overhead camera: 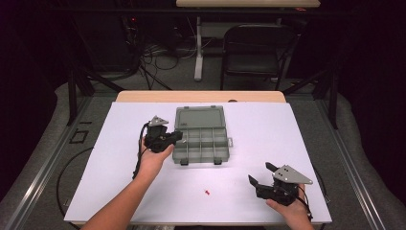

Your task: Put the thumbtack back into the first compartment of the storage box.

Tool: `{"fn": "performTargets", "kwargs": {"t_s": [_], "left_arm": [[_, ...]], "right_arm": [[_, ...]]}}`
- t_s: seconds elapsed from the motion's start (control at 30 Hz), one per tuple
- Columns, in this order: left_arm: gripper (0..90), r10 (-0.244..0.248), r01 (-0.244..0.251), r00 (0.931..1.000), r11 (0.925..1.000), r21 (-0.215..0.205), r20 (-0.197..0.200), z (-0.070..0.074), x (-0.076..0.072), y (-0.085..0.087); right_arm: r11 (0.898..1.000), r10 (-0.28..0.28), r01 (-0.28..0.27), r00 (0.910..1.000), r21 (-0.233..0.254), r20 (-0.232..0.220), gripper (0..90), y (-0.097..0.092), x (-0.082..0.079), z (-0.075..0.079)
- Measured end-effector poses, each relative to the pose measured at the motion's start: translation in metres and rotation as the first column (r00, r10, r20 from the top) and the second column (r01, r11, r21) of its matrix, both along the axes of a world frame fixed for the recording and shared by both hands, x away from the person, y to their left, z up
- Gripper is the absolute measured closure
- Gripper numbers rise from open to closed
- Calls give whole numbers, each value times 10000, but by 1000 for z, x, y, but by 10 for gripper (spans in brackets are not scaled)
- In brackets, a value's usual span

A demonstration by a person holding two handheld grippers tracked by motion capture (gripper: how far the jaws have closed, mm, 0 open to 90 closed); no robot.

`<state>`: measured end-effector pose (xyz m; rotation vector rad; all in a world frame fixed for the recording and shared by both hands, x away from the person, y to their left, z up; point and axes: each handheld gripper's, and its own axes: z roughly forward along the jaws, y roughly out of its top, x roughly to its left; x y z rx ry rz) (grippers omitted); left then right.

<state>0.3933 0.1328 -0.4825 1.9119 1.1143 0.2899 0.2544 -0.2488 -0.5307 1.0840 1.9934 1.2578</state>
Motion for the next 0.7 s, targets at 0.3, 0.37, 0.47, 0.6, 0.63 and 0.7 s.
{"fn": "performTargets", "kwargs": {"t_s": [0.3, 0.37, 0.47, 0.6, 0.63, 0.7], "left_arm": [[830, 212, -194, 9993, 9980, 601, -297, -10, 19, -9], [830, 316, -291, 9987, 9978, 603, -411, -14, 23, -10], [830, 537, -503, 9972, 9966, 650, -525, -20, 28, -11], [830, 720, -663, 9948, 9947, 790, -714, -28, 36, -10], [830, 809, -750, 9939, 9941, 789, -748, -30, 37, -10], [830, 884, -812, 9927, 9929, 870, -821, -34, 40, -10]], "right_arm": [[10000, -12, 12, 10000, -31, 75, 220, 1, -1, 1], [10000, -15, 15, 10000, -53, 72, 220, 1, -1, 1], [10000, 4, -4, 9999, -56, 109, 220, 0, -2, 2], [10000, -3, 3, 10000, 1, 79, 220, 1, -1, 1], [10000, 0, 0, 10000, -6, 74, 220, 1, -1, 1], [10000, 31, -31, 9999, -31, 100, 220, 1, -2, 1]]}}
